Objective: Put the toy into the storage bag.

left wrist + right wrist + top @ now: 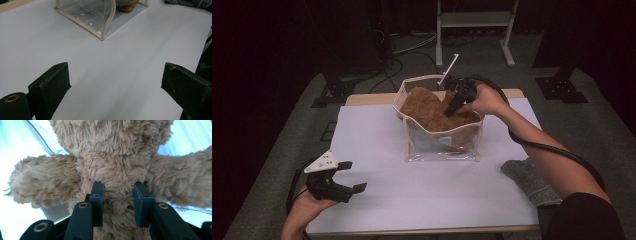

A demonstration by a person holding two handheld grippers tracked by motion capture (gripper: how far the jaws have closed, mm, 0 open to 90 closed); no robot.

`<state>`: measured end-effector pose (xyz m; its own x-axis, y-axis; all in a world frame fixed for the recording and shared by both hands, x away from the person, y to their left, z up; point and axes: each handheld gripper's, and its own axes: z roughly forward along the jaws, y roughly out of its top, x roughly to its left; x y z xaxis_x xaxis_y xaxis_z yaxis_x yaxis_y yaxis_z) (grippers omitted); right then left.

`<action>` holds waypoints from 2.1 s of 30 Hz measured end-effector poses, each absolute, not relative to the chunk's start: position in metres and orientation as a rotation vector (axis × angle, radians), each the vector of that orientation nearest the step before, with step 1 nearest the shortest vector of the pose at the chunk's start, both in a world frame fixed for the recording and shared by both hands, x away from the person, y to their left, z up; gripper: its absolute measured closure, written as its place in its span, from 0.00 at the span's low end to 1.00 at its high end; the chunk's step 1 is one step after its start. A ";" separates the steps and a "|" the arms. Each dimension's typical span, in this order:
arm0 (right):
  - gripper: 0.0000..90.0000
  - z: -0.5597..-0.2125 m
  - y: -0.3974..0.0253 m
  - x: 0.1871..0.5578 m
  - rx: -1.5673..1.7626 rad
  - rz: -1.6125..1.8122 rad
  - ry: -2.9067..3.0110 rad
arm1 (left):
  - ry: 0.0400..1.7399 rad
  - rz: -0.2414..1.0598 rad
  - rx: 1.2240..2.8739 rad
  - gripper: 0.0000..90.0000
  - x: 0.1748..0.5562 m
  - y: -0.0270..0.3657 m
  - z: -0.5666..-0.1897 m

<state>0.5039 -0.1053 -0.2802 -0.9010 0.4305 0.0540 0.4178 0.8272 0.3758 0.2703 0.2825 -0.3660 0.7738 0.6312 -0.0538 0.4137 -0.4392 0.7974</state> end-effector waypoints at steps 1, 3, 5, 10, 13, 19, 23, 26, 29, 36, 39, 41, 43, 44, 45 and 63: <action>0.73 -0.282 -0.105 0.504 0.703 0.591 2.978 | 0.779 0.319 2.091 0.08 0.270 0.283 -0.366; 0.71 -0.282 -0.104 0.505 0.706 0.596 2.979 | 0.780 0.321 2.086 0.08 0.269 0.283 -0.365; 0.66 -0.276 -0.104 0.506 0.710 0.611 2.973 | 0.782 0.322 2.082 0.08 0.269 0.284 -0.365; 0.64 -0.266 -0.097 0.508 0.679 0.592 2.962 | 0.779 0.327 2.085 0.08 0.270 0.284 -0.364; 0.63 -0.265 -0.094 0.509 0.677 0.603 2.964 | 0.778 0.330 2.078 0.08 0.270 0.285 -0.364; 0.65 -0.262 -0.091 0.512 0.690 0.667 2.958 | 0.781 0.327 2.082 0.08 0.270 0.285 -0.364; 0.77 -0.269 -0.088 0.513 0.685 0.609 2.978 | 0.780 0.323 2.081 0.08 0.270 0.285 -0.365; 0.81 -0.274 -0.086 0.513 0.683 0.554 2.988 | 0.778 0.324 2.083 0.08 0.270 0.284 -0.365; 0.83 -0.279 -0.083 0.512 0.686 0.506 2.994 | 0.777 0.325 2.082 0.08 0.270 0.285 -0.365; 0.81 -0.282 -0.086 0.513 0.691 0.522 3.008 | 0.783 0.330 2.080 0.08 0.268 0.287 -0.364; 0.75 -0.276 -0.091 0.512 0.698 0.600 2.983 | 0.782 0.332 2.078 0.08 0.268 0.286 -0.364; 0.72 -0.270 -0.096 0.512 0.710 0.656 2.963 | 0.783 0.330 2.078 0.08 0.268 0.285 -0.364; 0.68 -0.267 -0.100 0.511 0.716 0.690 2.958 | 0.777 0.329 2.081 0.08 0.269 0.284 -0.364; 0.67 -0.264 -0.103 0.511 0.730 0.710 2.954 | 0.775 0.330 2.082 0.08 0.269 0.283 -0.364; 0.67 -0.262 -0.105 0.511 0.734 0.736 2.954 | 0.774 0.329 2.084 0.08 0.269 0.283 -0.364; 0.54 -0.229 -0.153 0.491 0.756 0.987 2.863 | 0.766 0.329 2.088 0.08 0.271 0.279 -0.364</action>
